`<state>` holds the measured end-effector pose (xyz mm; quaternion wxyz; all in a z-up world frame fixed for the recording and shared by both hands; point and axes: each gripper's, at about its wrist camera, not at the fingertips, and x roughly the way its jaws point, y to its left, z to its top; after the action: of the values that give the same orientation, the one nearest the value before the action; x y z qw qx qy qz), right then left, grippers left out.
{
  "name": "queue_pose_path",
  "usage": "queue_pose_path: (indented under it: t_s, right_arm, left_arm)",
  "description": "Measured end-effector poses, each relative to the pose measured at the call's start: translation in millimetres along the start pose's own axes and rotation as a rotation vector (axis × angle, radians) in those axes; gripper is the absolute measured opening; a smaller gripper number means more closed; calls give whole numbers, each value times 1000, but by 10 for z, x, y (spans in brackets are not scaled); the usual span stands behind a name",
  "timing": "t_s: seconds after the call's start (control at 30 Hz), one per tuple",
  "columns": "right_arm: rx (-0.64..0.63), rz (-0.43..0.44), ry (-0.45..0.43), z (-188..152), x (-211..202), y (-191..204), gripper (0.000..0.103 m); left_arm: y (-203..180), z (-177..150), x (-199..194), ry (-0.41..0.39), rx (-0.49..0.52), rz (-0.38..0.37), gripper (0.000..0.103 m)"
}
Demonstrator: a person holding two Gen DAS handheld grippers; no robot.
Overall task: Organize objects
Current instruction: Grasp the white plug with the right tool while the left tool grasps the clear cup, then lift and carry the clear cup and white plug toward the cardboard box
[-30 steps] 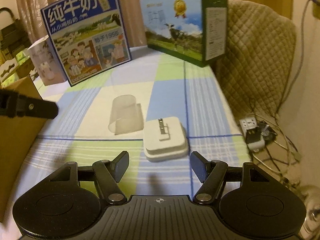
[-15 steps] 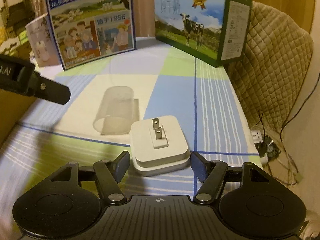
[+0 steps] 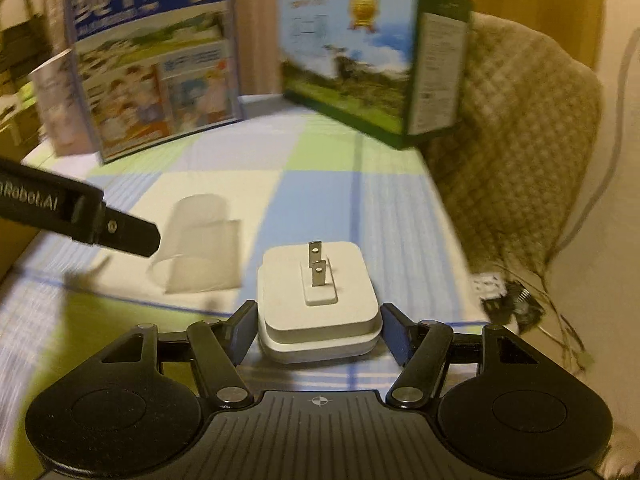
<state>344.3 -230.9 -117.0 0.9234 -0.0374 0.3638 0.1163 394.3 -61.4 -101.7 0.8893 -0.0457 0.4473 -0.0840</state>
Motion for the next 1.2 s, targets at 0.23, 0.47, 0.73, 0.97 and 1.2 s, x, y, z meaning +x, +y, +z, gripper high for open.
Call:
queue_pose_path:
  t_s: [0.23,0.47,0.73,0.97,1.2]
  right_arm:
    - [45,-49,6,-49,27,-146,63]
    - [40,-46,2,-59,20,-137,63]
    - [29,-21,22,-53,-15,-33,62]
    - [9,45,31,10,-168,193,62]
    - [6,56,16,44,-558,399,62]
  left_arm:
    - [-174,60,268,-8,-20,-36,87]
    - [-312,107,457,17,24,-10,65]
    - [-138,6,312,70,81,6,45]
    - [106,-259,-50,106,62,16,44]
    - [207,-437,-548,91,44,9,38]
